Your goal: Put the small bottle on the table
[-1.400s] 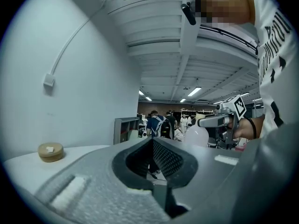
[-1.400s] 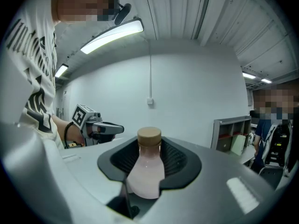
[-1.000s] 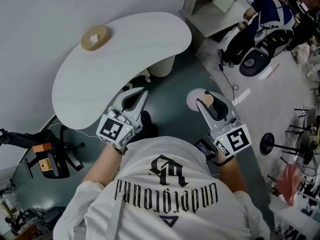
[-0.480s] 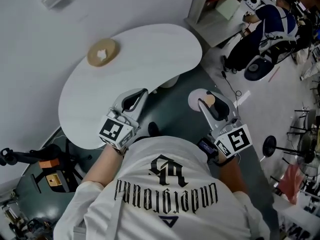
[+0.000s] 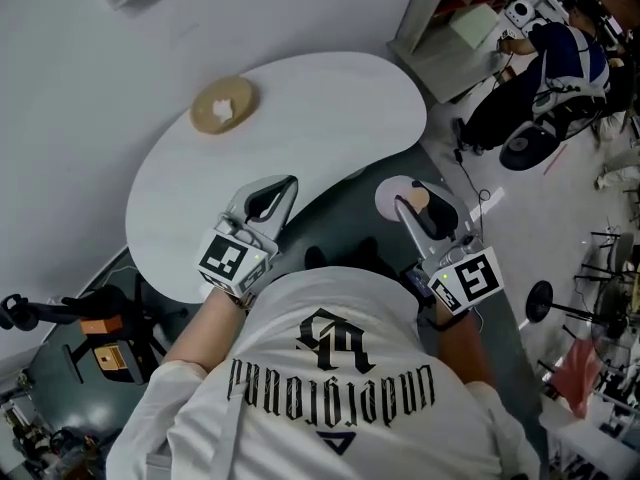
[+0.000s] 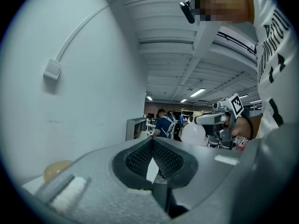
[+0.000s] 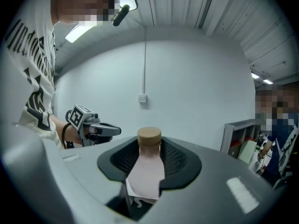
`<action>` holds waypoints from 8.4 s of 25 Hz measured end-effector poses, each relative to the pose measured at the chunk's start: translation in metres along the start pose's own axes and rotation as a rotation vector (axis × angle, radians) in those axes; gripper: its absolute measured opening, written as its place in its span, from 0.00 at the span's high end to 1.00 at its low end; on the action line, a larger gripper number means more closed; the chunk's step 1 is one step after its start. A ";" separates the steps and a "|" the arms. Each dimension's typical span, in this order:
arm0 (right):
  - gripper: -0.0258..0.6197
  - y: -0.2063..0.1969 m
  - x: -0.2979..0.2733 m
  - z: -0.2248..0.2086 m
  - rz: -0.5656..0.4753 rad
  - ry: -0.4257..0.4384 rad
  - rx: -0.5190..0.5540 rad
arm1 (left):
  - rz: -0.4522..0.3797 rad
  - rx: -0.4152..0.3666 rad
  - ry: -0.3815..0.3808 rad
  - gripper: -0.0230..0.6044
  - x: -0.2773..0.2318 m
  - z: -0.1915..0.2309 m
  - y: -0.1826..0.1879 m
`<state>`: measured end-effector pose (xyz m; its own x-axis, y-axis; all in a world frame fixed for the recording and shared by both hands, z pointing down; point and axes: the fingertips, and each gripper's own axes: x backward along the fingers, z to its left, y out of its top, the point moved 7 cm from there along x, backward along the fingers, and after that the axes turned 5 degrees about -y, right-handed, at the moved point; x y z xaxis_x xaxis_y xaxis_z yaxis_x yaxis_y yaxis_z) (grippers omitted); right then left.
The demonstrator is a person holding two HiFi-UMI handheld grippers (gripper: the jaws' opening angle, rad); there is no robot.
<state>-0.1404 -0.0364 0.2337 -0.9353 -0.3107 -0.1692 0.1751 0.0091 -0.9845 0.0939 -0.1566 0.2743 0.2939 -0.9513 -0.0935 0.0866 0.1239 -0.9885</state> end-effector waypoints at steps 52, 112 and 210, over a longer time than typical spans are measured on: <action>0.75 -0.116 -0.264 -0.217 0.305 0.264 0.017 | 0.199 0.184 0.182 0.95 -0.201 0.165 -0.080; 0.64 -0.289 -0.376 -0.300 0.559 0.292 0.093 | 0.327 0.242 0.125 0.95 -0.313 0.216 -0.157; 0.96 -0.089 0.174 -0.088 0.139 0.112 0.111 | 0.085 0.072 0.023 0.95 -0.078 -0.192 -0.048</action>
<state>-0.3457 -0.0075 0.2880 -0.9269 -0.2063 -0.3134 0.3320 -0.0621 -0.9412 -0.1162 -0.1428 0.3058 0.2808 -0.9427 -0.1800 0.1305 0.2233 -0.9660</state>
